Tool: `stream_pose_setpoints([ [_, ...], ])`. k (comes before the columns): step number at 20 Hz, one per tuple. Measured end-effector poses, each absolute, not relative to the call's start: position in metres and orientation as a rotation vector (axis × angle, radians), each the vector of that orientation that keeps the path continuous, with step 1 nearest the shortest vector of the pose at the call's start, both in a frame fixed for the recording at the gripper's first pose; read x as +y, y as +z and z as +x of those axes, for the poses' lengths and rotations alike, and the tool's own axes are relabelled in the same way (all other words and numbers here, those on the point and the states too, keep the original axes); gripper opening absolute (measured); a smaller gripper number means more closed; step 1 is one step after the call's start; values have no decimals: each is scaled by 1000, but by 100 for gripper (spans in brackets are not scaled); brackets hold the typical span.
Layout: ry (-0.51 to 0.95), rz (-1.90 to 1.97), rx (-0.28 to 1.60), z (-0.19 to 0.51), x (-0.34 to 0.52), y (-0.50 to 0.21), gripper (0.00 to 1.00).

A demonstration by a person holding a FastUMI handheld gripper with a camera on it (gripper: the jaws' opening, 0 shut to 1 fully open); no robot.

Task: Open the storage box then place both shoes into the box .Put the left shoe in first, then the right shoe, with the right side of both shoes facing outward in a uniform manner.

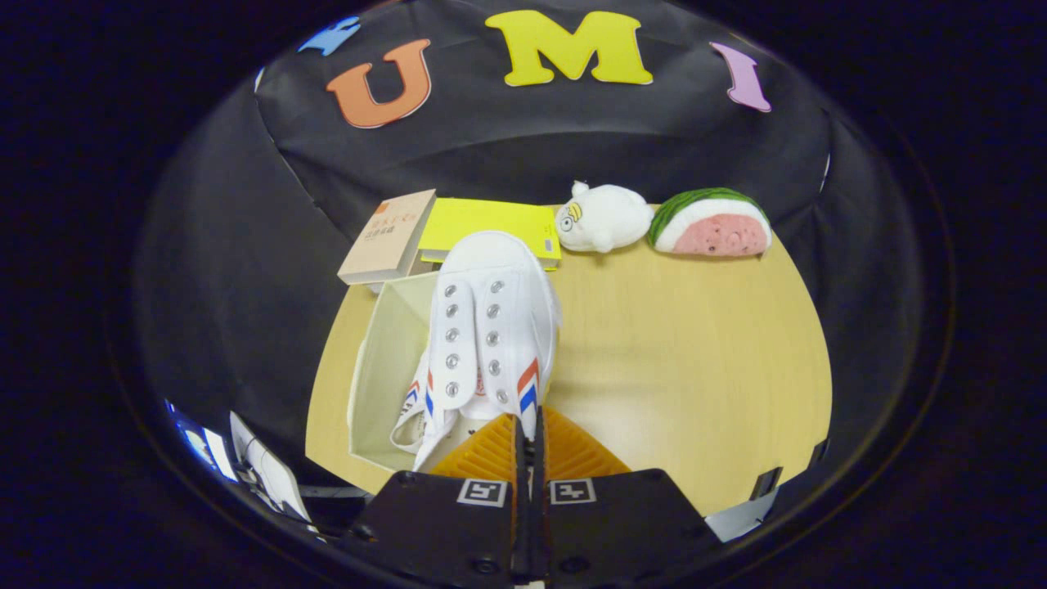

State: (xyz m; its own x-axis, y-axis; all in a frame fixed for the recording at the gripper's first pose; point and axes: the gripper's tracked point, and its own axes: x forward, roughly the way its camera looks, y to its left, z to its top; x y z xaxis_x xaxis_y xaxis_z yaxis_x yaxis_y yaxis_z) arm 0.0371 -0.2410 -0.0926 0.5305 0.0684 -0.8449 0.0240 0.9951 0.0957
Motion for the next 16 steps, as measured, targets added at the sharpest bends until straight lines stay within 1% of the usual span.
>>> stream_pose_setpoints([
  [3,27,101,1010,53,-212,-107,5],
  [8,6,40,1017,66,-186,-138,5],
  [12,-28,-7,1084,70,-180,-175,5],
  [16,-94,-9,1102,74,-187,-197,5],
])
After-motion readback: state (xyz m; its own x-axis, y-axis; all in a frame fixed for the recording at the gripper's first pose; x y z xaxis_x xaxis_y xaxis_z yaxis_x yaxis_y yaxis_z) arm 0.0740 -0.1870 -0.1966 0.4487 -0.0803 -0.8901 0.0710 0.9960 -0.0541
